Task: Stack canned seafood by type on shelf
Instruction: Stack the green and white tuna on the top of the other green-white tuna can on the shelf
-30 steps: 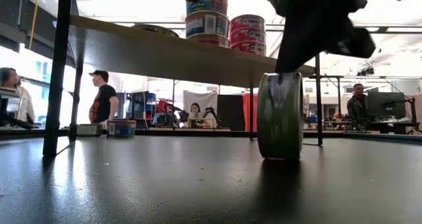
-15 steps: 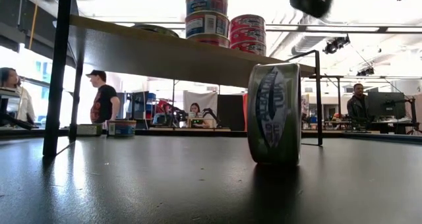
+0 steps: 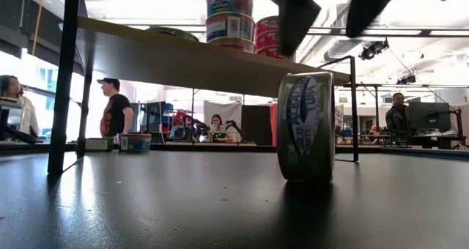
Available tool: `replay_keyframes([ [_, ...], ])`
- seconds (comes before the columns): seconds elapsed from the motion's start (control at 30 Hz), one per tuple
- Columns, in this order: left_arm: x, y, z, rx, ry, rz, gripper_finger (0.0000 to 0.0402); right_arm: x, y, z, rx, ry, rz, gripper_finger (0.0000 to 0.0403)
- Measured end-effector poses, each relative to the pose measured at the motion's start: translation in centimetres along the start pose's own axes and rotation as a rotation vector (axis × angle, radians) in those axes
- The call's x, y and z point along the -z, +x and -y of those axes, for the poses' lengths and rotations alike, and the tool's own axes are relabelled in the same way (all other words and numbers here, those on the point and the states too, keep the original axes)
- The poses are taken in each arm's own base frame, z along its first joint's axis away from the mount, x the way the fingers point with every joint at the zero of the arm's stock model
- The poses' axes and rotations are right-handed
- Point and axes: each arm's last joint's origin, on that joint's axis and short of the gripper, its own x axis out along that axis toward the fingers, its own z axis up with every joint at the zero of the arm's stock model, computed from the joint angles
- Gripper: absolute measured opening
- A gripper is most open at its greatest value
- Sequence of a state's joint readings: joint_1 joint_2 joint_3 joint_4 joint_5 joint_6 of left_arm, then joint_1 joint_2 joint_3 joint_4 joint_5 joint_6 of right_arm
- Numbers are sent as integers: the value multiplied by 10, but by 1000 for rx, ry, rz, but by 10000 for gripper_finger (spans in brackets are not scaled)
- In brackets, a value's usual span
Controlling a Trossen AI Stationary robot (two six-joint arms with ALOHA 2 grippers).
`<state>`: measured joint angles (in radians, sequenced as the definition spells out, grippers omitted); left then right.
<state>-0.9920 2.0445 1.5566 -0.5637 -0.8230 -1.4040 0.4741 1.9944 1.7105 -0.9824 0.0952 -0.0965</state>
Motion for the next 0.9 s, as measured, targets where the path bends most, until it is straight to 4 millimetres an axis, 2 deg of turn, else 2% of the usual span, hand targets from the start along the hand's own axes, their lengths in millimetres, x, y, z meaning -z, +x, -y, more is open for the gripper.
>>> replay_keyframes([
  [0.13,-1,1,0,-3,-24,1,0,0,18,9,25,-53,-120,311],
  [0.27,-3,3,-1,-11,-28,5,0,1,31,18,-1,-39,-112,312],
  [0.47,-4,3,-1,-10,-12,-1,0,10,44,20,-29,-49,-150,304],
  [0.6,-12,-11,-1,2,3,-19,0,11,45,18,-32,-20,-149,252],
  [0.8,-43,-49,-10,-10,100,-23,0,8,45,13,-30,38,-130,116],
  [0.9,-66,-71,-20,-23,152,-4,0,8,40,8,-64,96,-120,117],
])
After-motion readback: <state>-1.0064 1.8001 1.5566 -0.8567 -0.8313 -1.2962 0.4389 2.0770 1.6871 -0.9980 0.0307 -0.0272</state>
